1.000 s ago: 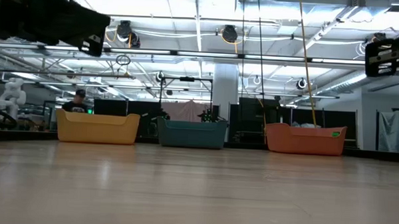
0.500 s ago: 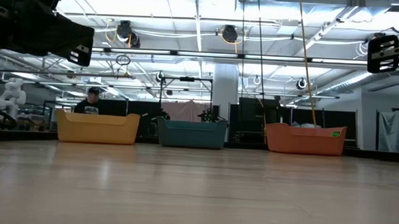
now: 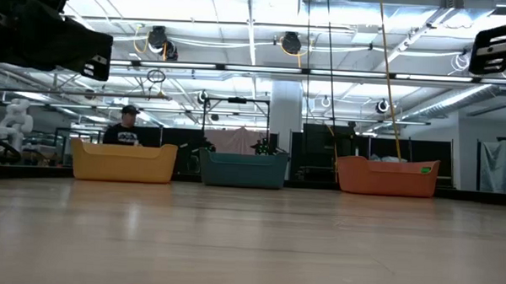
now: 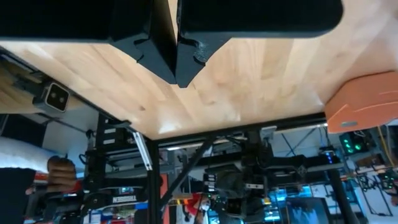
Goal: Sort Halloween decoration
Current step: Return to Home Position
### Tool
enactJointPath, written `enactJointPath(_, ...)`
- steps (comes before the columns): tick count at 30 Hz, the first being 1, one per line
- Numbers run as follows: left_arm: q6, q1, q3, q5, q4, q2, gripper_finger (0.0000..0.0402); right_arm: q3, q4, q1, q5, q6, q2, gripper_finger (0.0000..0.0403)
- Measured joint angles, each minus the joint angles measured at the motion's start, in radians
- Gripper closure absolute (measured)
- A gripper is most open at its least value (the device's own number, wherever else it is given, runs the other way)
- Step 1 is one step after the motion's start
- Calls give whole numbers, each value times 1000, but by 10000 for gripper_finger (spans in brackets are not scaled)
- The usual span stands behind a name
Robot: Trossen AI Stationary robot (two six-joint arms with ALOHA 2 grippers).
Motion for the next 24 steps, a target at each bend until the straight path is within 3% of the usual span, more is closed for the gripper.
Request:
enactJointPath(5, 20, 43, 0, 15, -53, -64, 394, 0, -6, -51, -44, -13, 2, 403)
enactJointPath(24, 17, 275, -1, 262, -273, -229, 394, 0, -45, -319, -272, 13, 3, 403)
